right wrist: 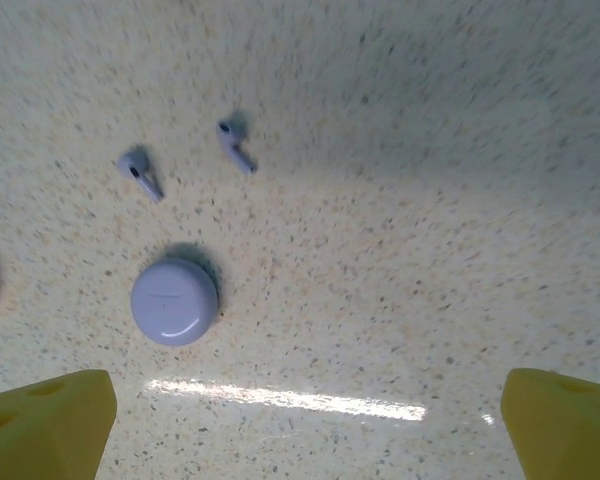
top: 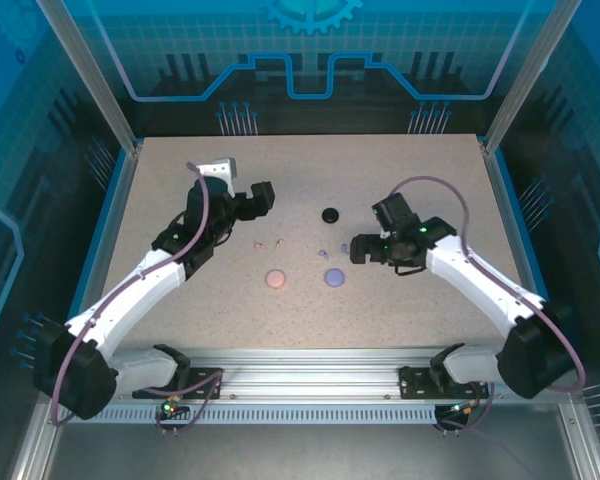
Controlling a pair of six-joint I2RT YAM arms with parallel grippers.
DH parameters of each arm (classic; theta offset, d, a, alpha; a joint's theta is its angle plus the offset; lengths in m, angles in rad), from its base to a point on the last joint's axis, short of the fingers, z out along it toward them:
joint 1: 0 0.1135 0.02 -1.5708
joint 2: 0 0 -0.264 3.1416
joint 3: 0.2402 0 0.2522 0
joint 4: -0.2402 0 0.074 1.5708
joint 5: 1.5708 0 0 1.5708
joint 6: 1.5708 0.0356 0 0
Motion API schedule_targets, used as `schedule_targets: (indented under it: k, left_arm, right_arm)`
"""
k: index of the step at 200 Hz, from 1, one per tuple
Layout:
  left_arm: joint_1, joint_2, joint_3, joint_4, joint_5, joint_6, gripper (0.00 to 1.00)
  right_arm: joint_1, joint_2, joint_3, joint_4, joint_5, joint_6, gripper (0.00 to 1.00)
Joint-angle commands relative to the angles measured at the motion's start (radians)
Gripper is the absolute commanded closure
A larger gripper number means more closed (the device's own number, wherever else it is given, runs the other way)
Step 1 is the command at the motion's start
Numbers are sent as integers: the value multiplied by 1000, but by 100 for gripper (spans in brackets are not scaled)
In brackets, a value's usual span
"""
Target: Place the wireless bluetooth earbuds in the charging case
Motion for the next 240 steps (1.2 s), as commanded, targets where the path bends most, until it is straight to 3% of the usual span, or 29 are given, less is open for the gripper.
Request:
schedule_targets:
  k: [1, 39, 89, 110, 146, 182, 240]
  left_arm:
    - [2, -59, -67, 122, -41, -79, 1]
    - [1, -87, -83, 54, -40, -137, 1]
    - [2, -99, -104, -47, 18, -213, 1]
    - [0, -104, -113, -99, -35, -285, 1]
    - [-2, -128, -152, -123, -64, -329, 1]
    - [-6, -146, -210, -38, 3, -282, 1]
    - [-22, -89, -173, -55, 116, -272, 1]
  right_arm:
    - [48, 70, 34, -5, 29, 58, 0]
    - [80, 213, 123, -18, -1, 74, 0]
    - [155, 464, 347, -141, 49, 90, 0]
    - [165, 548, 403, -183, 64, 132, 0]
    - [171, 574, 374, -149, 29, 220, 1]
    - [194, 590, 366, -138, 13, 230, 7]
    - [221, 623, 337, -108, -4, 248, 15]
